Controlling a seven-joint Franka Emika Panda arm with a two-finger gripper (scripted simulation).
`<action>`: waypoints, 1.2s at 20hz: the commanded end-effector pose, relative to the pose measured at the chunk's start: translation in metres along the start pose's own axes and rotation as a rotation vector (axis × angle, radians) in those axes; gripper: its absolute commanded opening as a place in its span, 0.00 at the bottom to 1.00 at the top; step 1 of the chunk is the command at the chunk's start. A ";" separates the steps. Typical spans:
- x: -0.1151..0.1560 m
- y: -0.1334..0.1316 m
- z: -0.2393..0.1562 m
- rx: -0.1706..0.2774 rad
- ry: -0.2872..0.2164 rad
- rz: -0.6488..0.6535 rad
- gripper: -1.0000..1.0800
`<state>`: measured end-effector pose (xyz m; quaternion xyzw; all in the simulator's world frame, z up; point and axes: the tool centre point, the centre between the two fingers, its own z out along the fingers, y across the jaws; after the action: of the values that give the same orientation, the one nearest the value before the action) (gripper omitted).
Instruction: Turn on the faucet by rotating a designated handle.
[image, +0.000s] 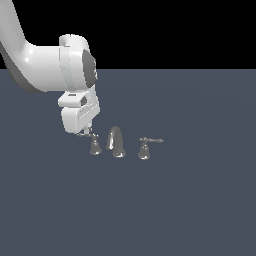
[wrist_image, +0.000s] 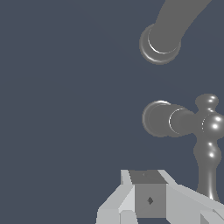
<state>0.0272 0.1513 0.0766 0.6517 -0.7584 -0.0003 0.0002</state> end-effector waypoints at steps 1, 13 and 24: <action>-0.005 0.008 0.000 0.000 0.000 -0.001 0.00; -0.007 0.033 0.000 0.008 0.004 0.008 0.00; -0.003 0.068 0.000 0.002 0.001 0.001 0.00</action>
<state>-0.0242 0.1591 0.0767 0.6463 -0.7630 0.0069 -0.0070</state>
